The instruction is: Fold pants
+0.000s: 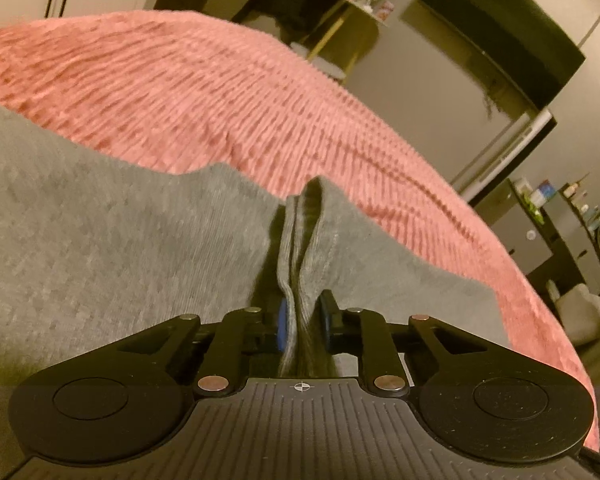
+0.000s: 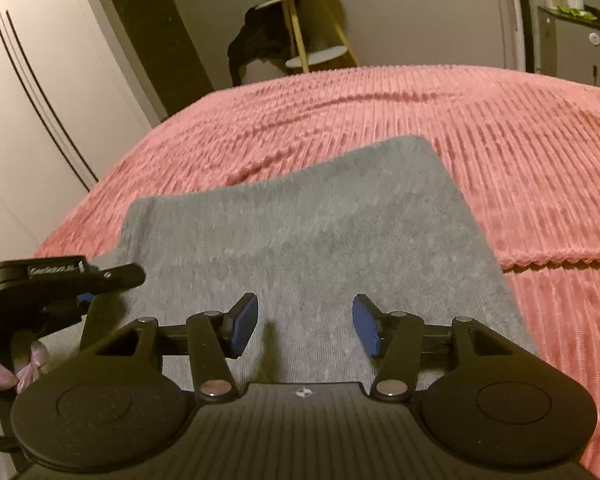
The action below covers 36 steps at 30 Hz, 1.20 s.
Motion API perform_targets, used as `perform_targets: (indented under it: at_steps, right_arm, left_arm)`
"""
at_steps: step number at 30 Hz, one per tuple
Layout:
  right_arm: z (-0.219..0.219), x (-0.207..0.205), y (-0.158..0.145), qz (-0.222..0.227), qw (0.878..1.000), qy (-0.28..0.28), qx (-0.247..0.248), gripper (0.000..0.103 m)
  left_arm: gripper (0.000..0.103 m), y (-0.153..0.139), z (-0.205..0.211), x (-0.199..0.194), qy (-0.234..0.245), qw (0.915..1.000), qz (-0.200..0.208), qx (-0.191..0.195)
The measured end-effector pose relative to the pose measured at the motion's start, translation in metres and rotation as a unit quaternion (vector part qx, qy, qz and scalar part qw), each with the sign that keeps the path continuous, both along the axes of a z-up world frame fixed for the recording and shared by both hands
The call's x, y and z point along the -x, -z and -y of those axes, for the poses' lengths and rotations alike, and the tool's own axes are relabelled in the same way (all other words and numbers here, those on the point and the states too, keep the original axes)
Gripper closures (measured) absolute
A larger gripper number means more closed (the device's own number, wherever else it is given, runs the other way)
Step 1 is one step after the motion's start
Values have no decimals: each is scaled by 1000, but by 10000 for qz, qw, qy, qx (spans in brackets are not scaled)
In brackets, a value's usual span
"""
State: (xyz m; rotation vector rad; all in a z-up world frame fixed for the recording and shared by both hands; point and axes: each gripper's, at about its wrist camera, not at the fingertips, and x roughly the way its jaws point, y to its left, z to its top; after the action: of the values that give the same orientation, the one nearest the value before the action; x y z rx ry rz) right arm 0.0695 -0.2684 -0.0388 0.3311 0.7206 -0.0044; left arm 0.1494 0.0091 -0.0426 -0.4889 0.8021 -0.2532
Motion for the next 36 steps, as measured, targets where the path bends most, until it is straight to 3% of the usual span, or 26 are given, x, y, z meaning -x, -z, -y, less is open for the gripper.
perform_targets:
  at_steps: [5, 7, 9, 10, 11, 15, 17, 20, 23, 26, 29, 33, 36]
  right_arm:
    - [4, 9, -7, 284, 9995, 102, -106, 50]
    - [3, 7, -5, 203, 9997, 78, -80, 51]
    - [-1, 0, -1, 8, 10000, 29, 68, 48]
    - [-3, -4, 2, -128, 9998, -4, 174, 48]
    - [-6, -6, 4, -211, 9995, -36, 233, 47]
    - [-8, -4, 4, -211, 9994, -100, 245, 45]
    - [-4, -3, 4, -187, 9997, -82, 111, 44]
    - [2, -1, 3, -145, 9998, -38, -104, 44]
    - [5, 4, -1, -4, 9996, -87, -280, 43]
    - [8, 4, -2, 42, 9991, -156, -402, 43]
    - [9, 3, -1, -3, 9987, -143, -482, 43]
    - [12, 3, -1, 2, 9982, -108, -584, 41]
    - [12, 3, -1, -13, 9981, -98, -608, 39]
  left_arm:
    - [86, -19, -14, 17, -315, 9992, 234, 90]
    - [83, -18, -15, 16, -404, 9979, 320, -391]
    - [71, -8, -12, 10, -341, 9962, 114, -795]
    - [57, -1, -12, 7, -432, 9952, -105, -873]
    - [50, 2, -14, 7, -536, 9949, -213, -823]
    - [38, -11, -30, 17, -920, 9949, -204, -373]
    - [22, -23, -48, 31, -1260, 9920, -93, -42]
    - [8, -42, -87, 60, -1912, 9795, 90, 620]
    - [6, -54, -138, 87, -2654, 9566, 280, 1174]
    - [5, -53, -186, 103, -3182, 9375, 246, 1385]
    - [5, -45, -222, 113, -3552, 9261, 25, 1274]
    - [5, -25, -257, 124, -3688, 9189, -329, 1357]
    - [6, -3, -273, 126, -3748, 9062, -501, 1893]
